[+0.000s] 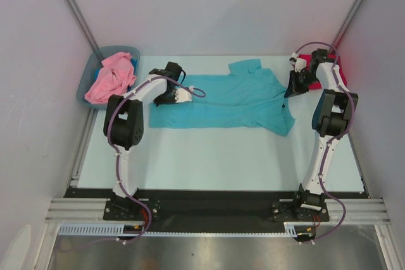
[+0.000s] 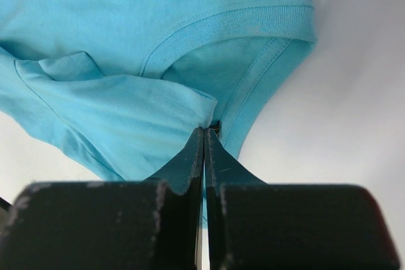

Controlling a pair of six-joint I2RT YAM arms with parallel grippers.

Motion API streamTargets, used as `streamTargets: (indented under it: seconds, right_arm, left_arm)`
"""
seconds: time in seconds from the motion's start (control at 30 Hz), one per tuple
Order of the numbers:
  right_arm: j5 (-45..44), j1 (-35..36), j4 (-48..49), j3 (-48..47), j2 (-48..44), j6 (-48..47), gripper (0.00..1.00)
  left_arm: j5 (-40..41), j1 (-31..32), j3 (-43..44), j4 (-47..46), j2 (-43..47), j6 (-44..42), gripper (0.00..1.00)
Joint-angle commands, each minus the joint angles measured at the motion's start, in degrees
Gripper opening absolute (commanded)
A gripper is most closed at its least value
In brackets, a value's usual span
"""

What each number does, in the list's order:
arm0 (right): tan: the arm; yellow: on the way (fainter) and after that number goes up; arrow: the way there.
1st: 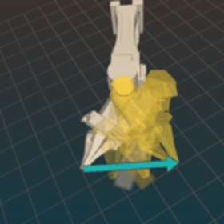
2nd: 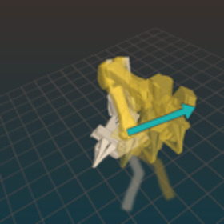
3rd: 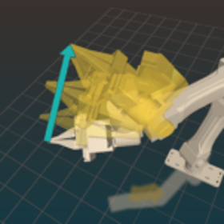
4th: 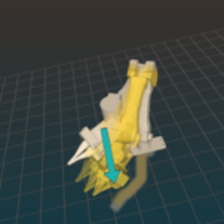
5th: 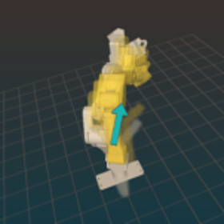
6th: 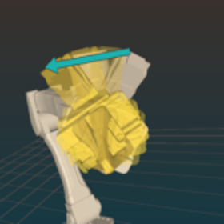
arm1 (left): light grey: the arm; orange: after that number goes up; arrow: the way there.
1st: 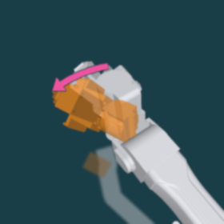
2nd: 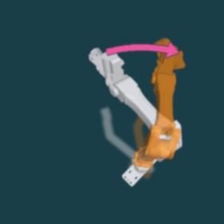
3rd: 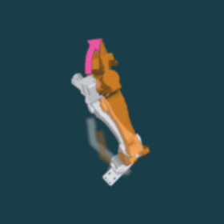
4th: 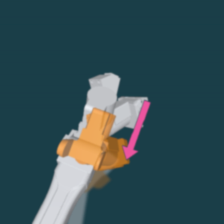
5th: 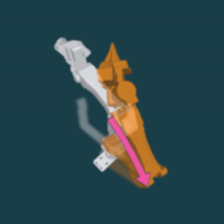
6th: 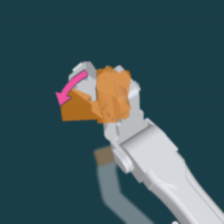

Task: Fold and stack the t-shirts
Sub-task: Fold the tshirt

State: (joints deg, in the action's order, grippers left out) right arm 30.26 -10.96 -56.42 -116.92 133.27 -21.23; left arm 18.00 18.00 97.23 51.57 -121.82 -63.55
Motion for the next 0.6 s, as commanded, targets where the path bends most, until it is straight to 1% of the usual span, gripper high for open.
streamTargets:
  seconds: [0.0,0.57]
  right_arm:
    - [-0.82,-0.46,0.26,-2.96,-3.72,-0.56,0.00]
    - [-0.03,-0.29,0.09,-6.83,-3.63,-0.30,0.00]
  left_arm:
    - [2.13,-0.60,0.06,-1.30,2.46,-1.49,0.00]
    - [2.48,-0.68,0.68,-2.70,1.85,-2.72,0.00]
